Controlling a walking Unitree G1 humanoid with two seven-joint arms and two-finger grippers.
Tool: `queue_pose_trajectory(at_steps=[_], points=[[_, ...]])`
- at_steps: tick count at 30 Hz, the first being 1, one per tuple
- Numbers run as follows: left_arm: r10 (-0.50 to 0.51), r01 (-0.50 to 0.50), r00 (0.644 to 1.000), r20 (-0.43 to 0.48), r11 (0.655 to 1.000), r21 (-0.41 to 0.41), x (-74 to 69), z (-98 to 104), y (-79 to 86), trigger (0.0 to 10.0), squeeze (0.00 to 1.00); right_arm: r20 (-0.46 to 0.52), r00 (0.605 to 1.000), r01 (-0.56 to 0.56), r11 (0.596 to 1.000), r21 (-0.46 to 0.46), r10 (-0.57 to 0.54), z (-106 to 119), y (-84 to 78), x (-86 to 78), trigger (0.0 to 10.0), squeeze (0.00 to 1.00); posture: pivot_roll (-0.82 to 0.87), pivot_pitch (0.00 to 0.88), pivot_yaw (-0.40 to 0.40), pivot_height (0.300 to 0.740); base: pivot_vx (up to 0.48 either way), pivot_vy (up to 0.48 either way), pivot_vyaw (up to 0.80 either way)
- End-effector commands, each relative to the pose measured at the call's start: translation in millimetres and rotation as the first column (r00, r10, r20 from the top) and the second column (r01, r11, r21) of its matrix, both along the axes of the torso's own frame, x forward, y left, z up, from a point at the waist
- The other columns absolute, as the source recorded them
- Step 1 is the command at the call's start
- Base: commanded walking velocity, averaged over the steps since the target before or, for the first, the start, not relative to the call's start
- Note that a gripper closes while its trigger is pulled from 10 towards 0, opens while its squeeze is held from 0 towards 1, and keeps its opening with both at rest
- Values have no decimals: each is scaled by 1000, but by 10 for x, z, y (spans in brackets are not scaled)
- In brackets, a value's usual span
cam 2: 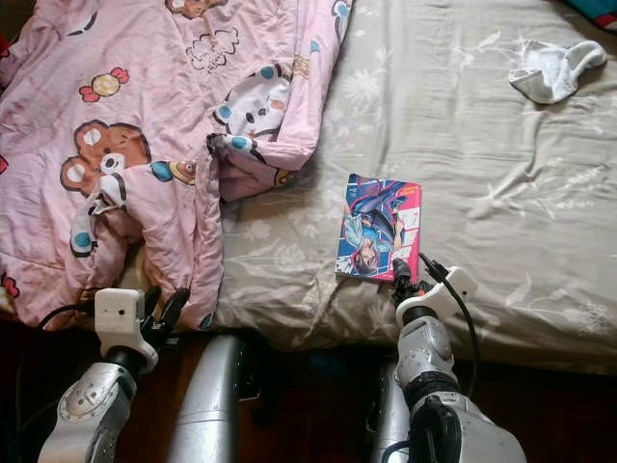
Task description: Clean up the room
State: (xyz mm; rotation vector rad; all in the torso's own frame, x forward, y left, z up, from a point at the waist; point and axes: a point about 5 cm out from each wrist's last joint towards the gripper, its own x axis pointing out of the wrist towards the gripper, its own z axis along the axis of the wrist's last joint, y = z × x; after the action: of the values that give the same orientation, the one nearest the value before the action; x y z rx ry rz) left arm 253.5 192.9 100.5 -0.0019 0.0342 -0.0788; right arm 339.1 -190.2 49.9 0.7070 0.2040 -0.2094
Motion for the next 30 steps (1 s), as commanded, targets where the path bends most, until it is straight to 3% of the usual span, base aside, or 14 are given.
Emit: queue_pose_trajectory(at_steps=[1, 7, 12, 30], points=[[15, -13, 998, -53, 1000, 25, -92, -85, 61, 10000, 0, -46, 999, -21, 998, 59, 24, -144, 97, -86, 10000, 0, 244, 516, 109, 612, 0, 0, 0], [11, -8, 997, -71, 999, 36, -138, -94, 41, 10000, 0, -8, 998, -67, 983, 170, 70, -150, 251, -76, 10000, 0, 267, 519, 116, 612, 0, 0, 0], [7, -4, 998, -68, 999, 44, -160, -59, 43, 10000, 0, 3, 996, -93, 974, 209, 94, -168, 347, -87, 10000, 0, 279, 520, 120, 612, 0, 0, 0], [15, -10, 998, -64, 998, 67, -336, 45, 45, 10000, 0, 34, 999, 5, 915, 404, -21, -259, 251, -178, 10000, 0, 324, 555, 139, 612, 0, 0, 0]])
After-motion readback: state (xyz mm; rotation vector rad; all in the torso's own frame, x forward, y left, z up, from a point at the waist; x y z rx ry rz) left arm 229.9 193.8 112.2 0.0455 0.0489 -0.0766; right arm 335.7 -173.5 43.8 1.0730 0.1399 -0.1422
